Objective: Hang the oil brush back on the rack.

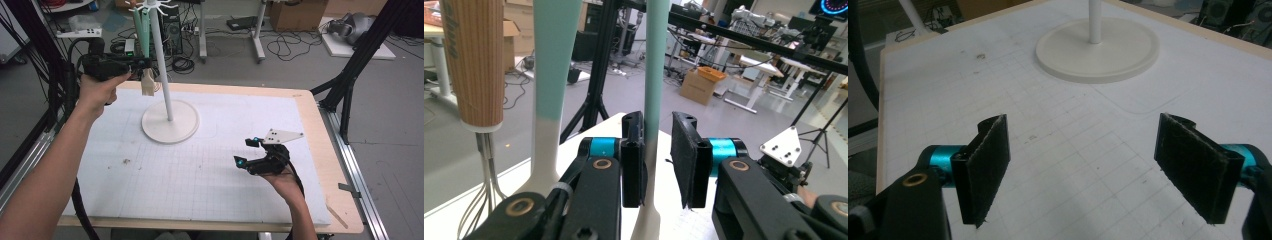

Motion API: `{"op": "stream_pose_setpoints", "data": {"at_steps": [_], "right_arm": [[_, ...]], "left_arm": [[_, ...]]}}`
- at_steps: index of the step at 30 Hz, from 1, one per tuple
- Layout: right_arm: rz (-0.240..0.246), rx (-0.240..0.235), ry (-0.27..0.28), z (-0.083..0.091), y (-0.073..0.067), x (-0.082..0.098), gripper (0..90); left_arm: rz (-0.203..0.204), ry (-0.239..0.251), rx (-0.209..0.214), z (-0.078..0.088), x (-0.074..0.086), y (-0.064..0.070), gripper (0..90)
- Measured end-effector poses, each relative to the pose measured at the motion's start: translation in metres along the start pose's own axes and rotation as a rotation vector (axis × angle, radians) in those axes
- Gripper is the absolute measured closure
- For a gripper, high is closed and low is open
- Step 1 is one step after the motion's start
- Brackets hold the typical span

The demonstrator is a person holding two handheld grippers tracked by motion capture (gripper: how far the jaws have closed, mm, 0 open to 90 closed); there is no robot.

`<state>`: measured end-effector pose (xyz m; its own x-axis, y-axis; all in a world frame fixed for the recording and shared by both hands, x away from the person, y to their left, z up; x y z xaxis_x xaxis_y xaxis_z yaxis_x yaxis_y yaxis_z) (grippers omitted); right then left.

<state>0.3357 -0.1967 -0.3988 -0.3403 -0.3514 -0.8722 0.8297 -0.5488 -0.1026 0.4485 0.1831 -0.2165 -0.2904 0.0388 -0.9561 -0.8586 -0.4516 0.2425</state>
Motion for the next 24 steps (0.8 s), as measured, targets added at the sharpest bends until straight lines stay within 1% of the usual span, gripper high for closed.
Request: {"op": "stream_pose_setpoints", "data": {"at_steps": [4, 9, 12, 13, 16, 17, 19, 20, 21, 24], "right_arm": [[0.003, 0.001, 0.003, 0.000, 0.000, 0.000, 21.0], [0.001, -0.001, -0.001, -0.001, 0.000, 0.000, 20.9], [-0.002, 0.001, -0.003, -0.002, 0.001, 0.000, 20.7], [0.004, 0.003, 0.000, -0.002, 0.002, 0.000, 20.7], [-0.007, 0.002, -0.003, -0.002, 0.003, 0.000, 20.5], [-0.004, 0.002, 0.001, -0.003, 0.004, 0.000, 20.3], [-0.015, 0.000, -0.003, -0.004, 0.004, 0.001, 20.1], [-0.008, 0.000, -0.001, -0.005, 0.005, 0.002, 20.0], [-0.016, 0.000, -0.008, -0.006, 0.005, 0.003, 19.9], [-0.013, 0.005, -0.016, -0.008, 0.006, 0.005, 19.4]], "left_arm": [[-0.018, -0.011, -0.021, 0.001, 0.000, 0.001, 73.6], [-0.035, -0.028, -0.035, 0.003, 0.000, 0.004, 71.5], [-0.048, -0.041, -0.051, 0.004, 0.001, 0.004, 69.7], [-0.053, -0.045, -0.057, 0.004, 0.001, 0.004, 69.5], [-0.066, -0.055, -0.074, 0.006, 0.002, 0.003, 68.3], [-0.067, -0.056, -0.080, 0.006, 0.001, 0.003, 67.7], [-0.066, -0.061, -0.083, 0.008, 0.002, 0.003, 66.7], [-0.068, -0.064, -0.087, 0.008, 0.002, 0.003, 66.1], [-0.067, -0.064, -0.091, 0.009, 0.002, 0.003, 65.3], [-0.072, -0.072, -0.097, 0.011, 0.002, 0.004, 63.9]]}}
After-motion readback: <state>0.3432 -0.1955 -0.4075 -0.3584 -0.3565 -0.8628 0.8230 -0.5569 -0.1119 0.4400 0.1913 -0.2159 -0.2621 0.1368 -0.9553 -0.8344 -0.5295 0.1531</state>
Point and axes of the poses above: each handheld gripper's, and its own axes: z roughly backward along the jaws, x roughly out of its underside, y roughly to its right, the point moved 5 cm from there along -z, roughly forward along the jaws, and after that the axes turned 2 degrees about -y, right-handed, at the moved point
